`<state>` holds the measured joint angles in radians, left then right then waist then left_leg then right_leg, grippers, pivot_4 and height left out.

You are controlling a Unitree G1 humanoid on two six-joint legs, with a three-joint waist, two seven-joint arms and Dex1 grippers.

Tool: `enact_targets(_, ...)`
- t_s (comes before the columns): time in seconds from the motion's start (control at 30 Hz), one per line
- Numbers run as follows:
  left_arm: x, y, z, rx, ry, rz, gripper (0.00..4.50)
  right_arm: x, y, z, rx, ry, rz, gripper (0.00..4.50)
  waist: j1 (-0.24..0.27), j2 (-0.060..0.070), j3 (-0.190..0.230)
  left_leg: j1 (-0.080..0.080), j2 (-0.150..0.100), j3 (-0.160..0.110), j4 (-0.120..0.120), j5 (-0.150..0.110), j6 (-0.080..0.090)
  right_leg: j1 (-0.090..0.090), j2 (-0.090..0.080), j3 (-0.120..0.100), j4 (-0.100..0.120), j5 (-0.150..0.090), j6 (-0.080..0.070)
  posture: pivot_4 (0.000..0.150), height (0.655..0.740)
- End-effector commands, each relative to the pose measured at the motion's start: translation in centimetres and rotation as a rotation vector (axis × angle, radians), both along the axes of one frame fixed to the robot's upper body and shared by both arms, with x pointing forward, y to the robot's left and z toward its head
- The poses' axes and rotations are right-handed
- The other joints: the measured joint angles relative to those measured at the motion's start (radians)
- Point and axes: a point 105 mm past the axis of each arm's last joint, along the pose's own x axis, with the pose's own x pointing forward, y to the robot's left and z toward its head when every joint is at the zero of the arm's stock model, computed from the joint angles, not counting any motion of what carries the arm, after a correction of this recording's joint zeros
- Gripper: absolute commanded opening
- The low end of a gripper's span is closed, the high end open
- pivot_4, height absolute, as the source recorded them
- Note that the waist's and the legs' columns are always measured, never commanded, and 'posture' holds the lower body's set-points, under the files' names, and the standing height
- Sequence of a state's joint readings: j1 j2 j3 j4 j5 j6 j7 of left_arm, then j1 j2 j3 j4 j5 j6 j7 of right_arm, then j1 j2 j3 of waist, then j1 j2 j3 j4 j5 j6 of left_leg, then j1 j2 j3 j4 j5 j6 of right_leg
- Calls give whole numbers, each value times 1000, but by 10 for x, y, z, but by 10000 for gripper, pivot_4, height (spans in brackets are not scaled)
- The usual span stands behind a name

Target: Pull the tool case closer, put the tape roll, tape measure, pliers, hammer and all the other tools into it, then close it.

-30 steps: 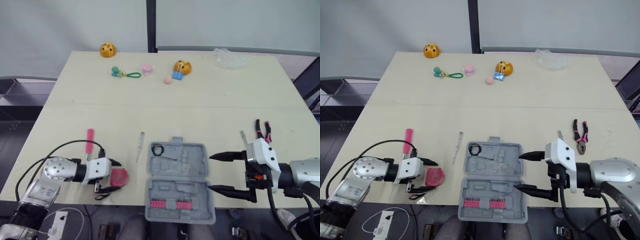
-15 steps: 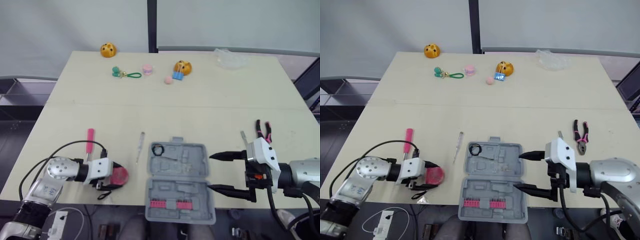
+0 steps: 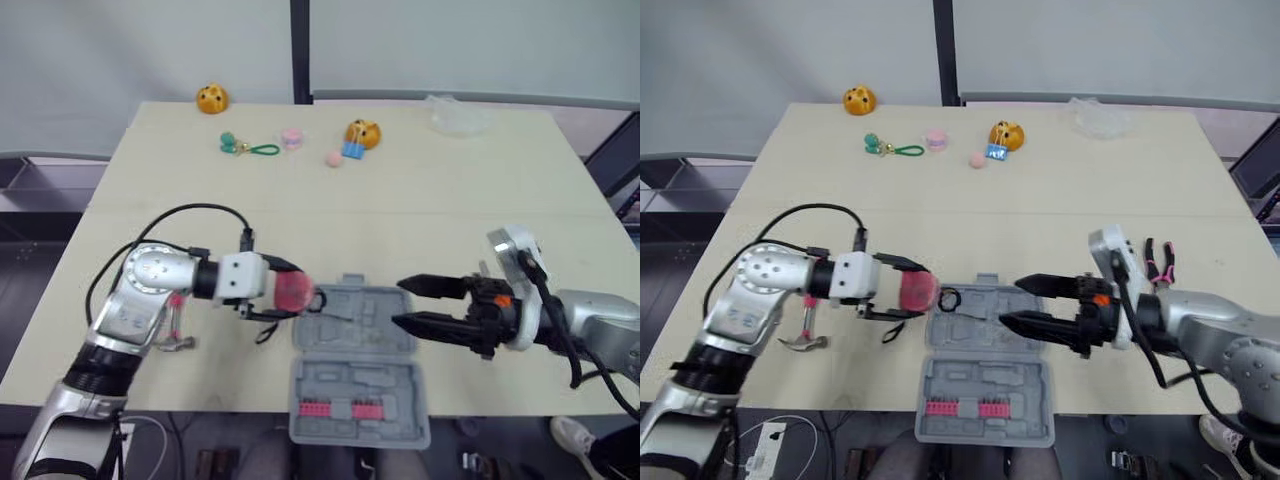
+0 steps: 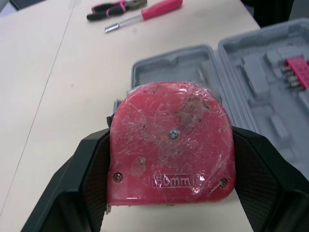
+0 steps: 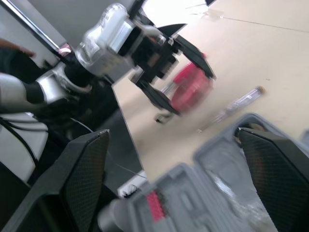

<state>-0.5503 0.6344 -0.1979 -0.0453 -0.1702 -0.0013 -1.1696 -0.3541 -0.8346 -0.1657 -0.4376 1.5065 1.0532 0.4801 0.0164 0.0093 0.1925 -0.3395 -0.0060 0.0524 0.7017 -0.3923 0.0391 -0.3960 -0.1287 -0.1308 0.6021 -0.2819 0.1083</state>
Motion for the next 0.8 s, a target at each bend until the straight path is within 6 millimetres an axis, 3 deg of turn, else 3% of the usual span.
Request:
enact_targets(0.03,0,-13,13,-10,-85,-40,29988,10,15,1,14,88,-13,45000,2,0,0,0,0,0,0,0,0,0,-1,0,1,0,0,1500,7400)
enact_targets(0.23,1,-30,18,-74,-84,-65,29988,28,29,-7,-32,140,-59,45000,7,0,0,-2,0,-2,0,0,0,0,-1,-1,-1,0,0,1500,7400)
enact_targets(0.43,2,-36,19,-68,-121,-68,29988,30,39,-23,-71,213,-62,45000,8,0,0,-17,0,-10,11,0,0,-9,1,-4,2,0,0,1500,7400)
enact_targets(0.63,3,-38,19,-65,-129,-64,29988,29,44,-22,-40,237,-50,45000,7,0,0,-20,-1,-10,15,1,1,-12,1,-5,7,0,0,1500,7400)
enact_targets(0.73,3,-39,20,-66,-129,-63,29988,30,45,-16,-8,242,-45,36037,7,0,0,-20,-1,-10,15,1,1,-12,1,-5,7,0,0,1500,7400)
enact_targets(0.8,4,-40,21,-71,-125,-61,29988,30,45,-11,17,251,-36,25665,8,0,0,-21,-1,-10,15,1,1,-12,1,-5,6,0,0,1500,7400)
